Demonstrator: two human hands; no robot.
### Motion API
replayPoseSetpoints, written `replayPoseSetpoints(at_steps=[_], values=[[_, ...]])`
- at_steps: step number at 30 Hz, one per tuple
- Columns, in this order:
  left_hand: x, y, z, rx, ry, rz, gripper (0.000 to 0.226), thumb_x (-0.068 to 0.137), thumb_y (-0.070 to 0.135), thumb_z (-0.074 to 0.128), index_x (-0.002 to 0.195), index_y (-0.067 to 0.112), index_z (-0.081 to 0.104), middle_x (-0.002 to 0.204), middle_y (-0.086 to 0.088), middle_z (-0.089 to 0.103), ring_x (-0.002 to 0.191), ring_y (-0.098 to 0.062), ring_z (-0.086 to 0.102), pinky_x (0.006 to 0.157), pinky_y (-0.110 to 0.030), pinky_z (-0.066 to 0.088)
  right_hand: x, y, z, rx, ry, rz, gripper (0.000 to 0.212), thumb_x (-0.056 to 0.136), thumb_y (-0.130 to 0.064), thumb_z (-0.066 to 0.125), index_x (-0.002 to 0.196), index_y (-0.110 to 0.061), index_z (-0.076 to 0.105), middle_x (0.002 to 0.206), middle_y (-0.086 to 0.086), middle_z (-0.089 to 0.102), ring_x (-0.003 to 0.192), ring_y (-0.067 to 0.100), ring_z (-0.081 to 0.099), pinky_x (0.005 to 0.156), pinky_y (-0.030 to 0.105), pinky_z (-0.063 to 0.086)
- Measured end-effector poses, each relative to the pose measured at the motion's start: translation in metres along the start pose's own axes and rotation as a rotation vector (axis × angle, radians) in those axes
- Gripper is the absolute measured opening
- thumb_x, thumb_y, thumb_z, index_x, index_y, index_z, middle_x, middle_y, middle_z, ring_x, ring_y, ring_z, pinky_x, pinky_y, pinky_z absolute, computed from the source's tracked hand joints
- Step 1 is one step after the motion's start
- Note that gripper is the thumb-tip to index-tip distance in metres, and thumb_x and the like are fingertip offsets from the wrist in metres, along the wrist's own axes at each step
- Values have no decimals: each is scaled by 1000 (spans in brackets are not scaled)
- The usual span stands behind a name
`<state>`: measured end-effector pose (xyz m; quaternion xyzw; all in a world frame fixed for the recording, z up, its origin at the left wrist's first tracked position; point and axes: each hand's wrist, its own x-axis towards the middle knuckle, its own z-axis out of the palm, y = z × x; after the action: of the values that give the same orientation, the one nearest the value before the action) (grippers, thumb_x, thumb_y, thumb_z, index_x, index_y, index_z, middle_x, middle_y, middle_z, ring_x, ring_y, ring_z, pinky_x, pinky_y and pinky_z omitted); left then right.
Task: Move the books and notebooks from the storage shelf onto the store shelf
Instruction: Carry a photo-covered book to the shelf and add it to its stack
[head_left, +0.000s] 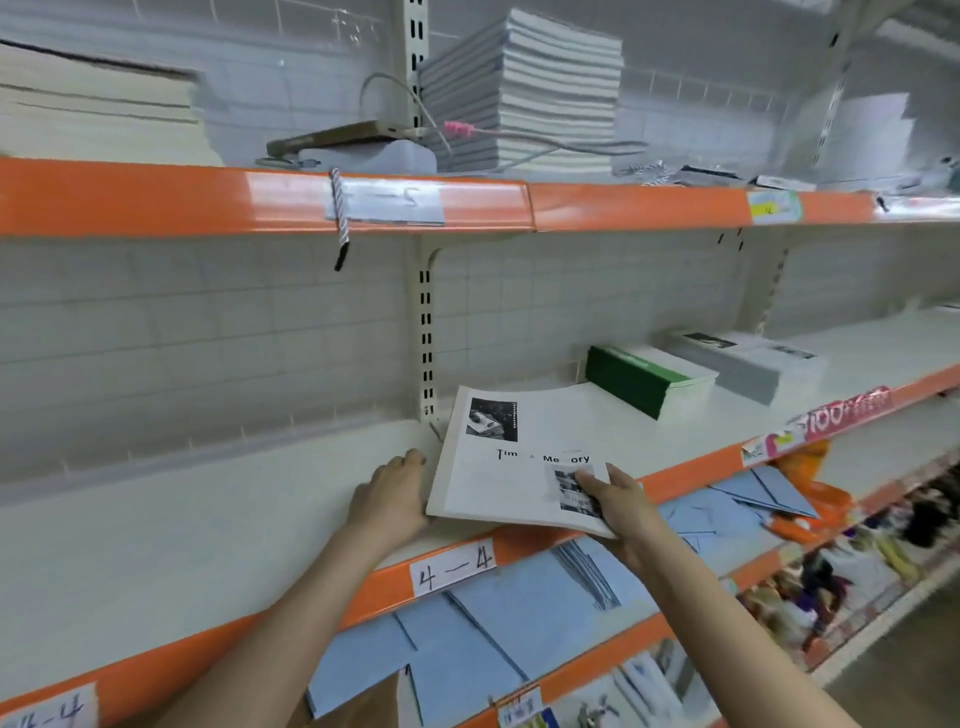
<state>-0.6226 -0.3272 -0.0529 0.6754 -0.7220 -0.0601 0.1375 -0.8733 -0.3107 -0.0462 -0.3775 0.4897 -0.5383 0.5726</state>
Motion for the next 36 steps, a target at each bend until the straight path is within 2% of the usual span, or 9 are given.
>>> replayPoseSetpoints(at_steps=[8,11,16,20,28,31,36], values=[[69,60,29,-41,-6,102,54,83,21,59,131,16,38,128,-6,51,118,-27,49,89,-43,47,39,-28,-59,-10,13,-25,13,99,-4,43,102,-6,56,78,11,63,42,9,62,35,17,42],[102,83,35,-62,5,133,55,81,17,60,131,15,38,127,-5,50,117,-27,50,88,-44,47,64,-44,-79,7,12,-31,18,99,-5,44,112,-4,56,86,13,66,53,14,66,41,22,48],[152,115,42,-139,39,188,45,78,19,57,122,17,44,121,-5,55,114,-29,51,84,-44,48,105,-75,-106,31,37,-33,15,99,-7,46,107,-6,58,89,13,69,61,18,68,47,26,52],[188,140,41,-150,73,246,42,76,19,59,117,15,46,117,-5,57,111,-32,54,81,-44,49,126,-96,-125,14,51,-50,13,98,-8,47,100,-11,59,86,10,69,58,14,68,45,23,51],[219,188,53,-214,60,338,45,80,19,57,124,17,48,120,-6,57,112,-33,55,85,-44,48,151,-109,-162,16,130,-40,14,98,-8,48,107,-9,59,87,9,70,62,16,67,49,24,53],[229,199,54,-178,52,340,37,80,19,56,115,16,47,114,-5,57,107,-33,56,83,-44,49,157,-112,-173,15,132,-33,14,98,-10,48,108,-10,58,88,8,70,66,17,66,49,24,52],[242,217,59,-104,47,298,33,81,19,54,113,14,45,115,-7,55,107,-34,55,82,-44,48,177,-114,-192,37,121,-17,14,98,-11,48,107,-10,60,86,8,69,60,14,66,46,22,49]])
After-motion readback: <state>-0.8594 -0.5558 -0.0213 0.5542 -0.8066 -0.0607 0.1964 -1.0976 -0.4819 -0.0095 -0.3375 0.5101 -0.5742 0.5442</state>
